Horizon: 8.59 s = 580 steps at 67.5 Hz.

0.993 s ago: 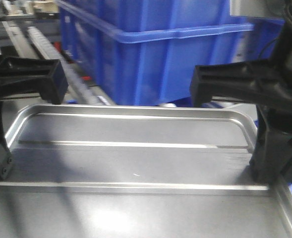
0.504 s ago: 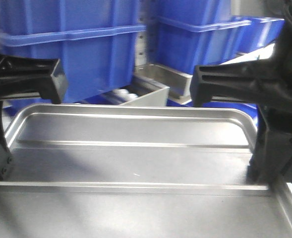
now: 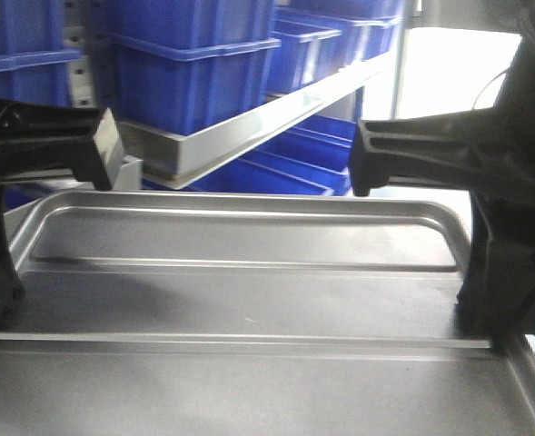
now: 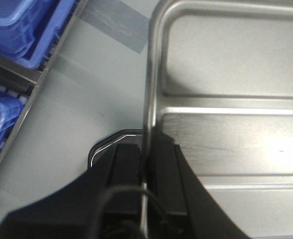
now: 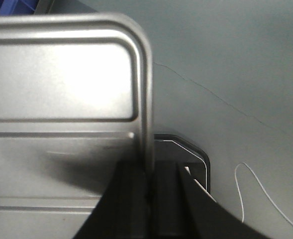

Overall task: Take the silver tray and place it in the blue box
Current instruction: 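Hold the tray level in both grippers while the base drives to the blue bin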

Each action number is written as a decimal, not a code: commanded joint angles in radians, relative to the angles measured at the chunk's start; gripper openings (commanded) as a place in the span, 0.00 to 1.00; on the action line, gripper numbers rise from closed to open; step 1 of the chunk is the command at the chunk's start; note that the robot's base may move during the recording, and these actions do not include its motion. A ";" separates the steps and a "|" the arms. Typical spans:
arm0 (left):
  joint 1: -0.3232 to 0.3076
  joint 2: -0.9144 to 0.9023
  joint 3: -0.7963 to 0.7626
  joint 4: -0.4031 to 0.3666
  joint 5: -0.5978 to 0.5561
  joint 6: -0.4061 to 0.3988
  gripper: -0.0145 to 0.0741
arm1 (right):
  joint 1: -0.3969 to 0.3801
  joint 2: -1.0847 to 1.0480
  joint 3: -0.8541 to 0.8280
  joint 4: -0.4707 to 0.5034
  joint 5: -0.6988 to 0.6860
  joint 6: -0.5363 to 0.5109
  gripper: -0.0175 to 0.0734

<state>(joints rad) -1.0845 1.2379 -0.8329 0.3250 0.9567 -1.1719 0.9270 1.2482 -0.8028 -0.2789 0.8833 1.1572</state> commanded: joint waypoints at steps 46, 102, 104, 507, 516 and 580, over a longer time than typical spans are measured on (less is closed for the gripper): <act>-0.007 -0.027 -0.024 0.027 0.004 -0.010 0.15 | -0.001 -0.030 -0.023 -0.037 -0.006 -0.001 0.25; -0.007 -0.027 -0.024 0.027 0.004 -0.010 0.15 | -0.001 -0.030 -0.023 -0.037 -0.006 -0.001 0.25; -0.007 -0.027 -0.024 0.027 0.004 -0.010 0.15 | -0.001 -0.030 -0.023 -0.037 -0.006 -0.001 0.25; -0.007 -0.027 -0.024 0.026 0.004 -0.010 0.15 | -0.001 -0.030 -0.023 -0.037 -0.005 -0.001 0.25; -0.007 -0.027 -0.024 0.026 0.004 -0.010 0.15 | -0.001 -0.030 -0.023 -0.037 -0.005 -0.001 0.25; -0.007 -0.027 -0.024 0.026 0.004 -0.010 0.15 | -0.001 -0.030 -0.023 -0.037 -0.005 -0.001 0.25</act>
<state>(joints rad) -1.0845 1.2379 -0.8329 0.3250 0.9567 -1.1719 0.9270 1.2476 -0.8028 -0.2789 0.8846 1.1572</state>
